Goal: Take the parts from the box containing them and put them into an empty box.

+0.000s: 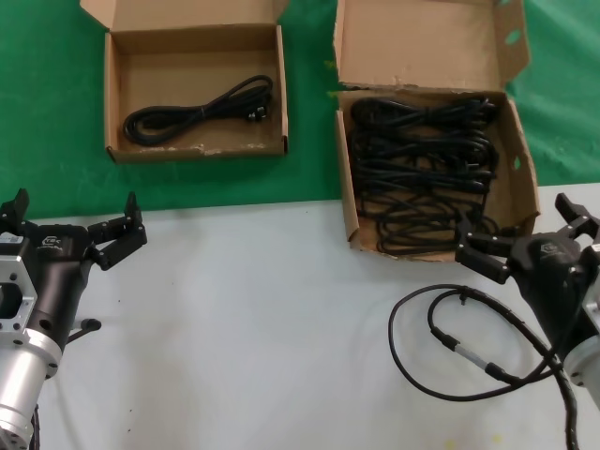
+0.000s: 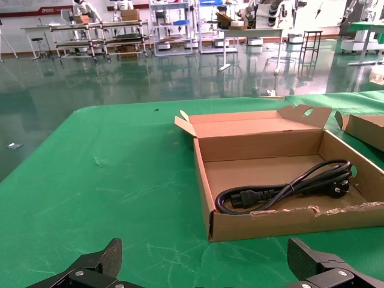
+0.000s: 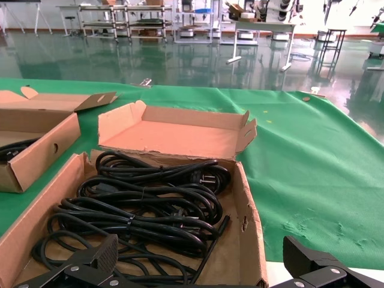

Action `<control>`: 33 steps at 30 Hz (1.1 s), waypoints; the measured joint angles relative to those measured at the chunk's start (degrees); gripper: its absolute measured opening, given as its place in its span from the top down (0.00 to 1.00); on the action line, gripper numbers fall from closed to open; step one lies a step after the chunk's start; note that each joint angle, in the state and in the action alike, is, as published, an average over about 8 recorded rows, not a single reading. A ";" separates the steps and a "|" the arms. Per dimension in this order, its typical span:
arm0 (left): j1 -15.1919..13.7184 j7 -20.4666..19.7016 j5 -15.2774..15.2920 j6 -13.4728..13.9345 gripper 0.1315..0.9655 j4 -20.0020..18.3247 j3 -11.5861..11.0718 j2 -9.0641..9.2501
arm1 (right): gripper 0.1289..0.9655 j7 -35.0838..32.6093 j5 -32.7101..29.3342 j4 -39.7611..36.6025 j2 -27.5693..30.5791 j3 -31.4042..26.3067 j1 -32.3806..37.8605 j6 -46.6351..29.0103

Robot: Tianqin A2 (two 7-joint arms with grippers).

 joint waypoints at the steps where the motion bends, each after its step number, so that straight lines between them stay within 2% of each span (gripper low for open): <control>1: 0.00 0.00 0.00 0.00 0.00 0.00 0.00 0.00 | 0.00 0.00 0.00 0.00 0.00 0.00 0.00 0.00; 33: 0.00 0.00 0.00 0.00 0.00 0.00 0.00 0.00 | 0.00 0.00 0.00 0.00 0.00 0.00 0.00 0.00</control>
